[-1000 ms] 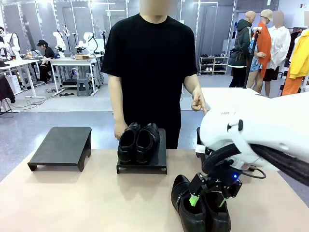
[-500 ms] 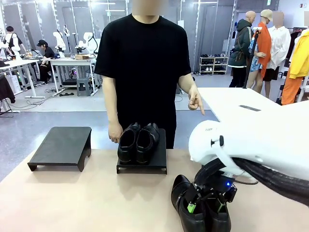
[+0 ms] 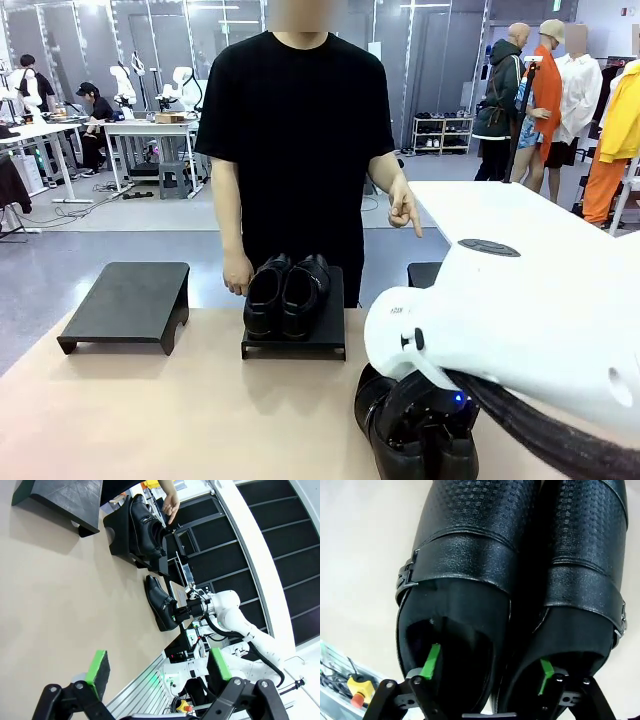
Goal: Place the shoes on the stand as instructed by the person.
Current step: Pick up another pair of Shoes and place it on the Shoes Stand indicated by the person.
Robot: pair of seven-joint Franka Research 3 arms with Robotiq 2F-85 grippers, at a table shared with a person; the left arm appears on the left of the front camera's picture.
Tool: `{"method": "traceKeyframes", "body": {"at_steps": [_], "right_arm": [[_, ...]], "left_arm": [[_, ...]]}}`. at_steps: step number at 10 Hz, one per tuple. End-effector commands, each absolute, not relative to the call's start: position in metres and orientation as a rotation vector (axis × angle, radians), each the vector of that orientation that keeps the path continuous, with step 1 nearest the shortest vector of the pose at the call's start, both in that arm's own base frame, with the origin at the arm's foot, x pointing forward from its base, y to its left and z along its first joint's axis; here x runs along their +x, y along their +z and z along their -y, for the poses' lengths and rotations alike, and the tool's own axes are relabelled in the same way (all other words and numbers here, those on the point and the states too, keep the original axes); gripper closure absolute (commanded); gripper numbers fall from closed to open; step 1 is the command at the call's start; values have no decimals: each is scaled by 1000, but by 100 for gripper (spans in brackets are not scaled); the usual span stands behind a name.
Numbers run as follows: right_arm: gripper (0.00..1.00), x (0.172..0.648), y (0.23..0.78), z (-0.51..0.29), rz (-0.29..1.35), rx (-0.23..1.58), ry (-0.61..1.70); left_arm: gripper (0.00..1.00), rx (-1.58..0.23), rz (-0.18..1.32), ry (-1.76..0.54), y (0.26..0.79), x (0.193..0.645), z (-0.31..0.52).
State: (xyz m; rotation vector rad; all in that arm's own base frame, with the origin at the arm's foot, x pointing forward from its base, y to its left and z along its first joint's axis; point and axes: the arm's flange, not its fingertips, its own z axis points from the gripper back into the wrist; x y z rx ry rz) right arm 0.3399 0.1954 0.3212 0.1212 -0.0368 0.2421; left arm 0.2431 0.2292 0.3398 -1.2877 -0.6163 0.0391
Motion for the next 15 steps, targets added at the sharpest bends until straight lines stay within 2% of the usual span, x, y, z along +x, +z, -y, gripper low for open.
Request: {"method": "traceKeyframes", "body": {"at_steps": [1, 3, 4, 5, 6, 10, 12, 15], "right_arm": [[100, 331, 317, -192, 63, 67, 224], [100, 331, 320, -193, 69, 60, 223], [86, 332, 323, -191, 72, 61, 221], [97, 333, 327, -190, 77, 65, 218], [100, 334, 330, -189, 81, 66, 217], [100, 336, 346, -181, 96, 103, 200], [100, 333, 386, -163, 103, 160, 289], [100, 345, 455, -124, 191, 205, 264]], "left_arm": [[0, -1290, 628, 10, 341, 239, -226], [0, -1290, 628, 10, 341, 239, -226], [0, -1290, 628, 10, 341, 239, -226], [0, -1290, 628, 10, 341, 239, -226], [0, -1290, 628, 10, 341, 239, -226], [0, -1290, 628, 10, 341, 239, -226], [0, -1290, 628, 10, 341, 239, -226], [0, -1290, 628, 10, 341, 239, -226]]}}
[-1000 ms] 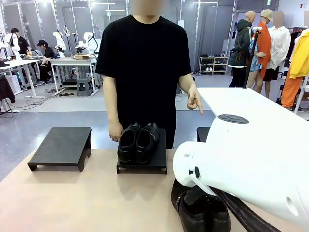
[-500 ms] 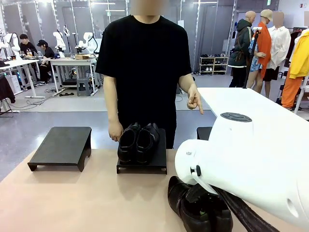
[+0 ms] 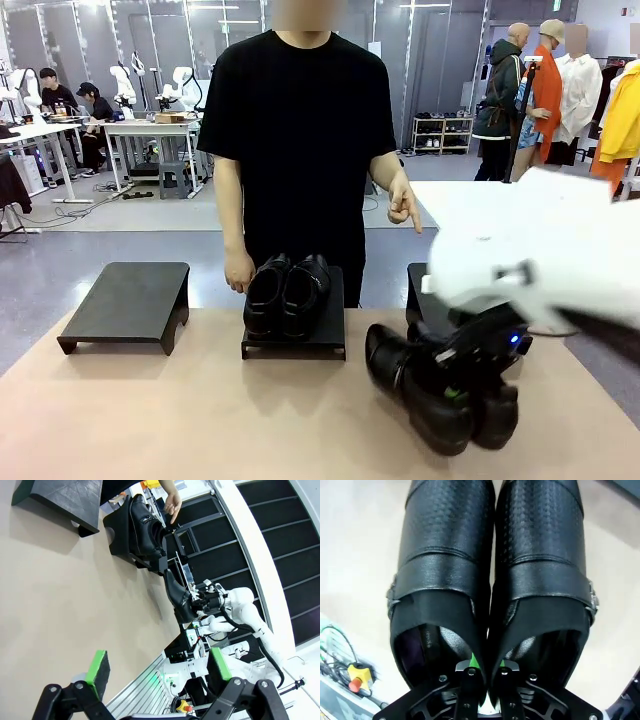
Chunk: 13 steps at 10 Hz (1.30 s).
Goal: Place the shoes on the stand as instructed by the person.
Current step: Pick up another pair of Shoes and place it on the Shoes Stand indicated by the person.
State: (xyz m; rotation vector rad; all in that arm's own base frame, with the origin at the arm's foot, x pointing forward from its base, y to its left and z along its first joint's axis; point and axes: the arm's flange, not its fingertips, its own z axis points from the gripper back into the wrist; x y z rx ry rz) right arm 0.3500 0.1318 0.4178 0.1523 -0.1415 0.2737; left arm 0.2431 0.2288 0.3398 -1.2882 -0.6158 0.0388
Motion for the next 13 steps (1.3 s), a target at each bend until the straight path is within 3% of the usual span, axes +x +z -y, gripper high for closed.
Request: {"method": "traceKeyframes", "body": {"at_steps": [1, 7, 12, 13], "right_arm": [[100, 352, 474, -109, 216, 222, 259], [100, 382, 521, -63, 351, 259, 187], [100, 379, 515, -57, 303, 266, 226], [92, 377, 505, -57, 287, 270, 235]], "left_arm": [[0, -1290, 628, 10, 341, 239, -226], [0, -1290, 628, 10, 341, 239, -226], [0, -1290, 628, 10, 341, 239, -226], [0, -1290, 628, 10, 341, 239, -226]]}}
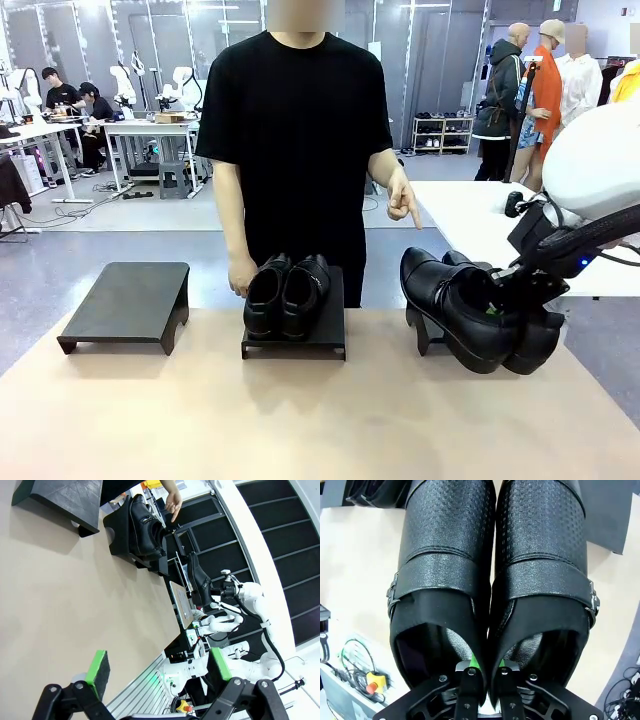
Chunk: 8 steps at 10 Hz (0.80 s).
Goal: Place the shoes on the stand as instructed by the person.
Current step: Pick up another pair of Shoes and place it on the Shoes Stand indicated by the person.
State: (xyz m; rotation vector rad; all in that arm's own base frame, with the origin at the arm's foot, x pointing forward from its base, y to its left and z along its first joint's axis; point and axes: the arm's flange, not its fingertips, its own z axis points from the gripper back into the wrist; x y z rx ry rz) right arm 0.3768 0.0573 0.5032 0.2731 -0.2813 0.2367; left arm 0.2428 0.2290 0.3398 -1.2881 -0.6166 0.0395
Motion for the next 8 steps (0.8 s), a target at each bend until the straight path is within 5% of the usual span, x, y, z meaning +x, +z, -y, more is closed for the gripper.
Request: {"method": "traceKeyframes", "body": {"at_steps": [1, 8], "right_arm": [[92, 397, 510, -48, 313, 243, 222], [92, 524, 506, -28, 334, 153, 165]], "left_arm": [[0, -1290, 628, 10, 341, 239, -226], [0, -1290, 628, 10, 341, 239, -226]]}}
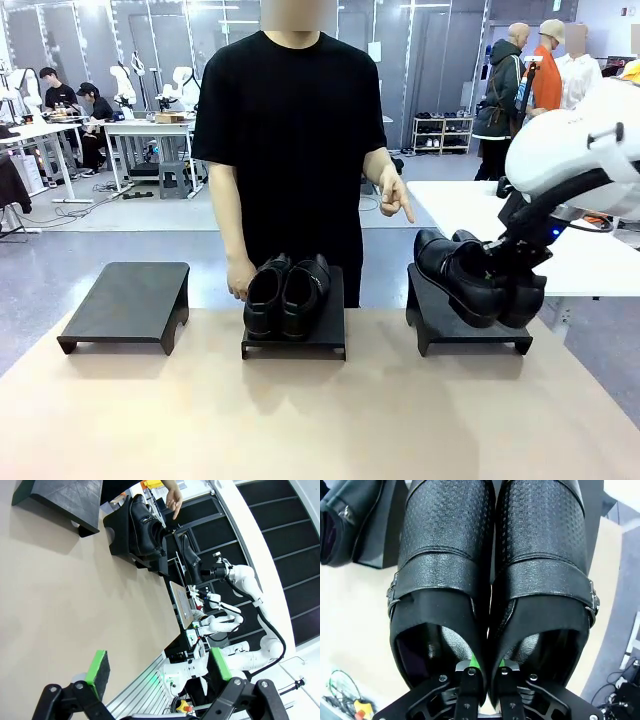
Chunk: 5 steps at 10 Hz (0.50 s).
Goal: Place the shoes on the stand as instructed by the person.
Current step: Pick up another pair of Shoes and place it on the Shoes Stand indicated by the person.
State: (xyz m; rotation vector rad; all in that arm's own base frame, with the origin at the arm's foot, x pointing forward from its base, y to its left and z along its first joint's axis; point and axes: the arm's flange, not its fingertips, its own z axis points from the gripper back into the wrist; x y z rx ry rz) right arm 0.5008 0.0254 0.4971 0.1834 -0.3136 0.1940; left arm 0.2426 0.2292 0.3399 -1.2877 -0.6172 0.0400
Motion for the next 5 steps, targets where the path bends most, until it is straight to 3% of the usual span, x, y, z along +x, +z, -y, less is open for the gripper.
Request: {"method": "traceKeyframes", "body": {"at_steps": [1, 5], "right_arm": [[92, 542, 502, -29, 345, 119, 156], [92, 587, 485, -33, 348, 82, 98]], "left_arm": [[0, -1290, 628, 10, 341, 239, -226], [0, -1290, 628, 10, 341, 239, -226]]}}
